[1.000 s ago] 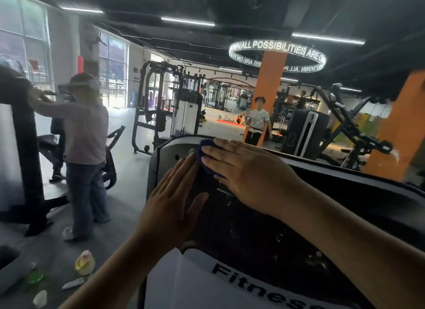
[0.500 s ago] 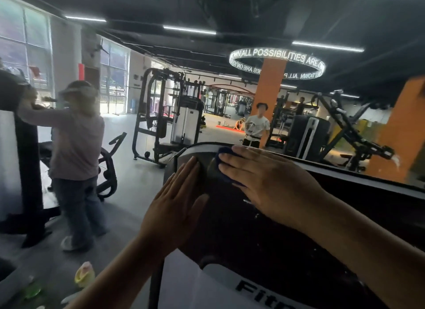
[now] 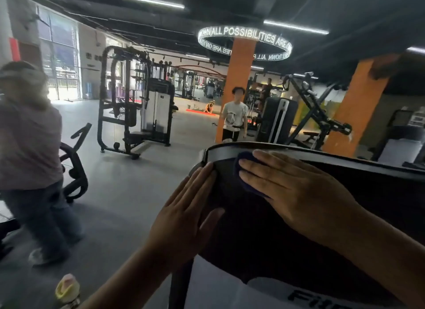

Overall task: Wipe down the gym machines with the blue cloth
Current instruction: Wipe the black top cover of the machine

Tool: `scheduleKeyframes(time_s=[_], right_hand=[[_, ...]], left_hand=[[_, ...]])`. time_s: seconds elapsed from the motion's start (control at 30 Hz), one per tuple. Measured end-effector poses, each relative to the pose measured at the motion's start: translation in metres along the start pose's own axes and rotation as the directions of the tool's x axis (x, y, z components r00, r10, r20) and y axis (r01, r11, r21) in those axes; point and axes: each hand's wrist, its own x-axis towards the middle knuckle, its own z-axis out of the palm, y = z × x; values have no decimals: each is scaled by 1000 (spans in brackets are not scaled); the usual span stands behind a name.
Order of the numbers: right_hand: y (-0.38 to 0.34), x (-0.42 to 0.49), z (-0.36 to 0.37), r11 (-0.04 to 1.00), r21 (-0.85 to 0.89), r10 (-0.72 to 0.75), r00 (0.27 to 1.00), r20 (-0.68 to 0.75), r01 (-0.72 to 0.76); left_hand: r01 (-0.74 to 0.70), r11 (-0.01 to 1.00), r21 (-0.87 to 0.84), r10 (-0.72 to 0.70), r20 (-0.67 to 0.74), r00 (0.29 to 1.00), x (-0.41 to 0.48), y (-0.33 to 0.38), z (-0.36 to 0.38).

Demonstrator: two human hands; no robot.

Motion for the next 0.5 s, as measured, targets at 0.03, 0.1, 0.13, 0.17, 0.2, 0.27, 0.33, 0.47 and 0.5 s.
scheduleKeyframes(time_s=[0.03,0.1,0.13,0.17,0.2,0.27,0.33,0.47,0.5], right_hand=[[-10,13,5,1000,-16,-6,1000,26,6],[-29,35,18,998,-50,-44,994,98,49],[-34,42,22,996,-59,-59,991,124,66],[-36,46,22,995,-61,-66,989,135,75],[-35,47,21,996,-57,-66,989,130,74],[-30,39,16,998,-50,-26,995,98,31],[-28,29,13,996,-62,63,997,33,-61],[-62,40,35,987,-100,125,992,22,-122],[-69,45,43,990,-115,85,995,60,-77]], left_hand=[[-8,1000,-13,8,-6,1000,-1,-3,-1],[-2,999,-47,1,-23,1000,-3,-9,-3],[10,998,-61,-12,-28,1000,-4,-13,-4],[24,997,-70,-26,-24,999,-5,-17,-5],[33,997,-76,-34,-15,999,-7,-23,-5],[21,996,-91,-21,-2,1000,-11,-32,-5],[-13,993,-118,12,-4,1000,-15,-39,-3],[-27,984,-177,34,34,999,-17,-46,-3],[-22,983,-183,32,48,998,-17,-47,-3]])
